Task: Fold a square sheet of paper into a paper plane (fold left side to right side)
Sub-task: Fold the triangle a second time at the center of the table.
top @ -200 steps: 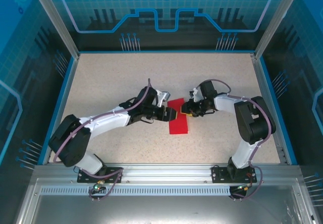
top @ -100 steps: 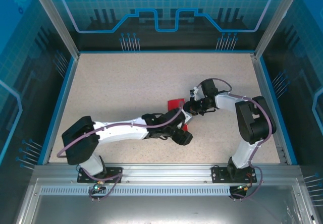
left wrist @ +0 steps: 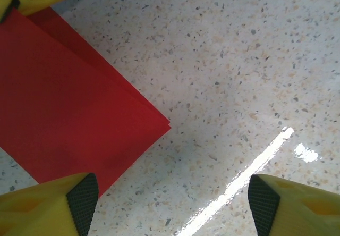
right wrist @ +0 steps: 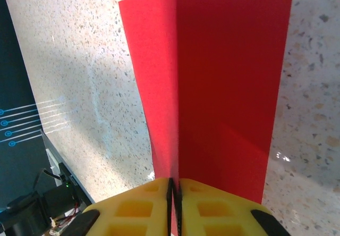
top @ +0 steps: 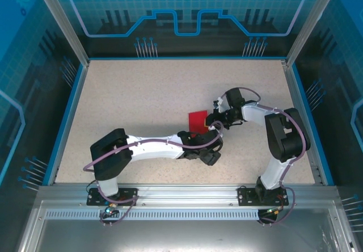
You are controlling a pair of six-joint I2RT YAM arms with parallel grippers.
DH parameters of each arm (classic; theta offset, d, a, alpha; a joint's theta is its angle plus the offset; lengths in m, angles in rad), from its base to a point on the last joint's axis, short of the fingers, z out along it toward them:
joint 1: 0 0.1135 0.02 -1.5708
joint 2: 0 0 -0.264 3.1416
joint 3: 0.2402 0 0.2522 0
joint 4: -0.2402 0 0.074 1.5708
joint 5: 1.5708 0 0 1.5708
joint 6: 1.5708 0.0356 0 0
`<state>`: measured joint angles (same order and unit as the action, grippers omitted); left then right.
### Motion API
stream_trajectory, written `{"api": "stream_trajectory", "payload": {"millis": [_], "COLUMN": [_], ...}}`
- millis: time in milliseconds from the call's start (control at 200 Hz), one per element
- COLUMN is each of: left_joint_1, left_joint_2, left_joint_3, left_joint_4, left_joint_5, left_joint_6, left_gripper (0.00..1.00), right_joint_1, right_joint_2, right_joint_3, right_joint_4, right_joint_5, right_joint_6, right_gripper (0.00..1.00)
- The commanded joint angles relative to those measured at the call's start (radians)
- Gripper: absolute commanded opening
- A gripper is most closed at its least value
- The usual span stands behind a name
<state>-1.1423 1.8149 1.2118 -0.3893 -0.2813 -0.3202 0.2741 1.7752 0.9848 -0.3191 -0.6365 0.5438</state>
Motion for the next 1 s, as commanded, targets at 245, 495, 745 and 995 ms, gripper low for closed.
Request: {"api": "stream_trajectory", "payload": {"millis": [245, 495, 745, 995], "left_joint_1": [-0.010, -0.009, -0.009, -0.010], "left_joint_2": [0.029, 0.082, 0.123, 0.114], "left_joint_3": [0.029, 0.072, 0.115, 0.113], "left_joint_4": [-0.001, -0.016, -0.037, -0.044], "left_joint_5": [-0.076, -0.137, -0.171, -0.185], "left_joint_6": [0.033, 0.045, 0.067, 0.070], "left_gripper": [0.79, 0.75, 0.65, 0.37], "right_joint_1": [-0.014, -0.009, -0.003, -0.001], "right_joint_2": [-0.005, -0.002, 0.001, 0.003], "right_joint_3": [0.048, 0.050, 0.053, 0.057], "right_joint_4": [-0.074, -0.073, -0.072, -0.082], "right_joint_5": [0.011, 0.008, 0.007, 0.016], "right_joint_6": [-0.040, -0.039, -0.036, -0.040], "right_gripper": [0.20, 0.21, 0.20, 0.21]}}
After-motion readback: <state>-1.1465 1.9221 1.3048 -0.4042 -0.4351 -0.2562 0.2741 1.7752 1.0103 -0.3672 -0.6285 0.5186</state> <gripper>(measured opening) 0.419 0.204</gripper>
